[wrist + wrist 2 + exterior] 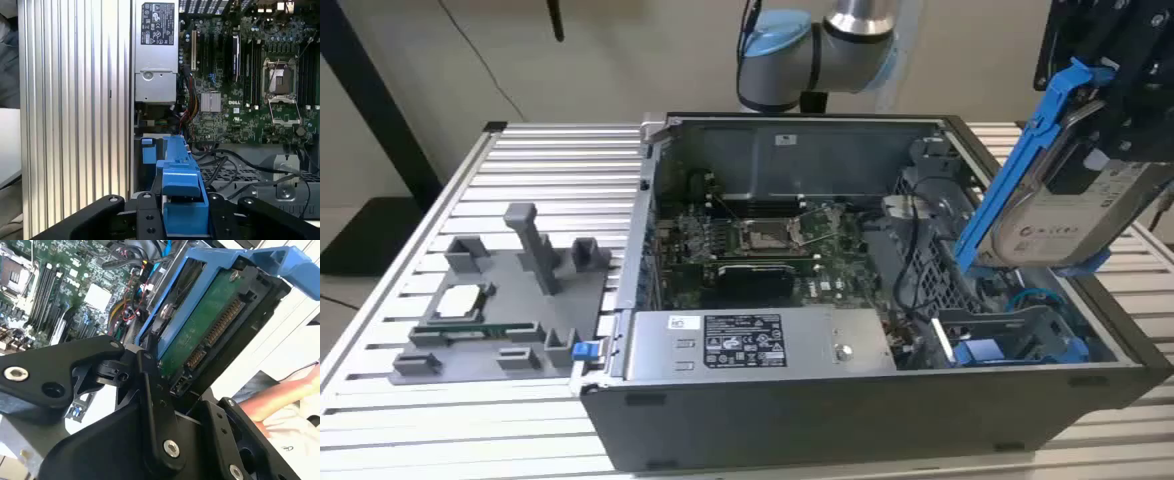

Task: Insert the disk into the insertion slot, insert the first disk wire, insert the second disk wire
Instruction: 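Insert the disk into the insertion slot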

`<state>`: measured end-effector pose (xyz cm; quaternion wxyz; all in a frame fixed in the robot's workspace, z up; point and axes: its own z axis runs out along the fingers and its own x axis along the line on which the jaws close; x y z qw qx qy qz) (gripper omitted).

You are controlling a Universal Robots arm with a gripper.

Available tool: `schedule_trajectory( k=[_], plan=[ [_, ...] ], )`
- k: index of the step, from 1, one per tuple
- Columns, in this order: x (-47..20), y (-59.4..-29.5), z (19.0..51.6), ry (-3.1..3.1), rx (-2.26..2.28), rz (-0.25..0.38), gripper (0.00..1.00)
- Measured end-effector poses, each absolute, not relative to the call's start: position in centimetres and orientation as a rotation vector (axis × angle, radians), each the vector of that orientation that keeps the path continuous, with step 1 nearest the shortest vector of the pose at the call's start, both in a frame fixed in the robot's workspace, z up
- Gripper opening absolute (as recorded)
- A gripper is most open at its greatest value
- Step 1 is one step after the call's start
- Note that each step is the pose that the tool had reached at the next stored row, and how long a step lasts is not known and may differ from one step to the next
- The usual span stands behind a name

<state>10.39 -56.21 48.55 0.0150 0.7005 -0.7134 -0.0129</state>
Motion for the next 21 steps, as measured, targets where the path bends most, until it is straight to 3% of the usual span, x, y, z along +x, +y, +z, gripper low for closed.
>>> schedule_trajectory(
  k=[21],
  plan=[
    [10.4,-56.3,47.3,-2.22,2.18,-0.04,0.0]
  ],
)
